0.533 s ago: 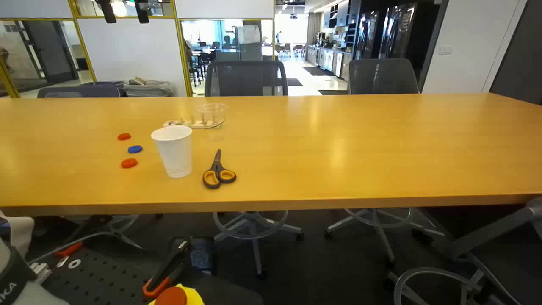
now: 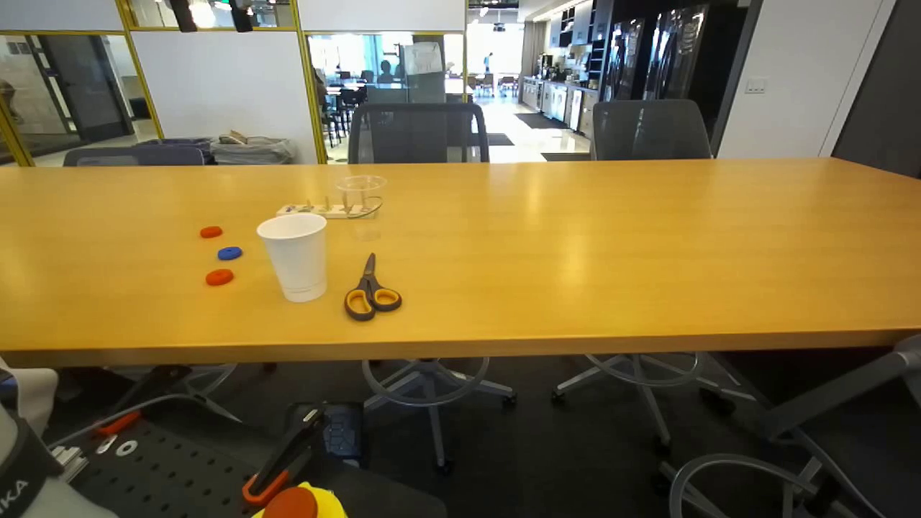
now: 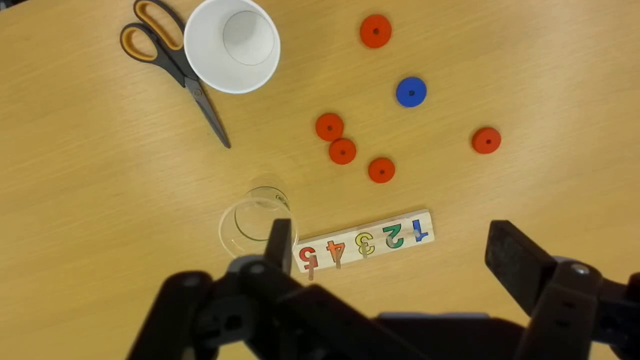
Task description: Put the orange circles into the transparent cup then the blue circles into the white cup.
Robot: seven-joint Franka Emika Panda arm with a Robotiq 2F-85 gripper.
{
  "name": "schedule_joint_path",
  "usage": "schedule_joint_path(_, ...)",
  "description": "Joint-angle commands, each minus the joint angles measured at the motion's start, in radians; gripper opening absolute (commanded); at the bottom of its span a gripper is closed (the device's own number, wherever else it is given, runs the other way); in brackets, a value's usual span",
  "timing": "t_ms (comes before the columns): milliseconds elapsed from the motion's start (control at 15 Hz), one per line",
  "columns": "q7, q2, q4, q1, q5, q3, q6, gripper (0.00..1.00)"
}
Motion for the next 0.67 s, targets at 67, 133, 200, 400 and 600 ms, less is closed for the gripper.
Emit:
schedule_joint_path(67, -0.021, 0.014, -0.024, 0.019, -0.001, 0.001, 0.021, 1.00)
schedule_joint_path(133, -0.037, 0.025, -0.035, 0.028, 0.003, 0.003, 0.031, 1.00)
schedule_joint_path(200, -0.058, 0.043, -0.046, 0.042, 0.010, 0.007, 0.047, 1.00)
schedule_joint_path(400, -0.123, 0.120, -0.063, 0.092, 0.028, 0.019, 0.102, 1.00)
schedule_joint_path(600, -0.194, 0.217, -0.076, 0.135, 0.041, 0.030, 0.191, 1.00)
